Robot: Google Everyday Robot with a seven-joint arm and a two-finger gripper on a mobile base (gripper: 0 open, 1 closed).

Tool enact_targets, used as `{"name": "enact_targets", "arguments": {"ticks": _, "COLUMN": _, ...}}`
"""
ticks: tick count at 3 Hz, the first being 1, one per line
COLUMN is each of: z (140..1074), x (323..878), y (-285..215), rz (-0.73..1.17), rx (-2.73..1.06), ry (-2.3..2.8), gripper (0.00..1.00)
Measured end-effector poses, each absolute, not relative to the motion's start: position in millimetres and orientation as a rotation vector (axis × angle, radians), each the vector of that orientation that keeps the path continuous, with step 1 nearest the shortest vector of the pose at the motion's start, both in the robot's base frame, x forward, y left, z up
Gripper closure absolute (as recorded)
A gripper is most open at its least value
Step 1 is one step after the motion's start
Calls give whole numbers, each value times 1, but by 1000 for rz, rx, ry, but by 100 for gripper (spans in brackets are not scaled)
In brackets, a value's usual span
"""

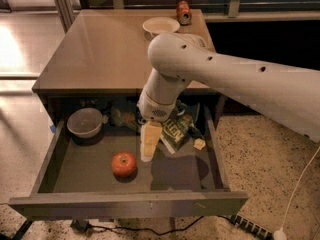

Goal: Pick apple from top drawer and place on counter

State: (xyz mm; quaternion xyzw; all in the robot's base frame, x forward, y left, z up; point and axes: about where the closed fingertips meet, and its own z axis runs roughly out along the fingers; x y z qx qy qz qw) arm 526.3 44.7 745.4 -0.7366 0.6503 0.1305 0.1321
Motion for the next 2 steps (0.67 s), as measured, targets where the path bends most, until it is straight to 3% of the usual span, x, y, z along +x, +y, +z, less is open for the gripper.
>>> {"name": "enact_targets", "arguments": {"ticks": 2, "z": 708, "x": 505, "y": 73, "rz": 518, "rx": -2172, "ry": 1825, "gripper": 0}}
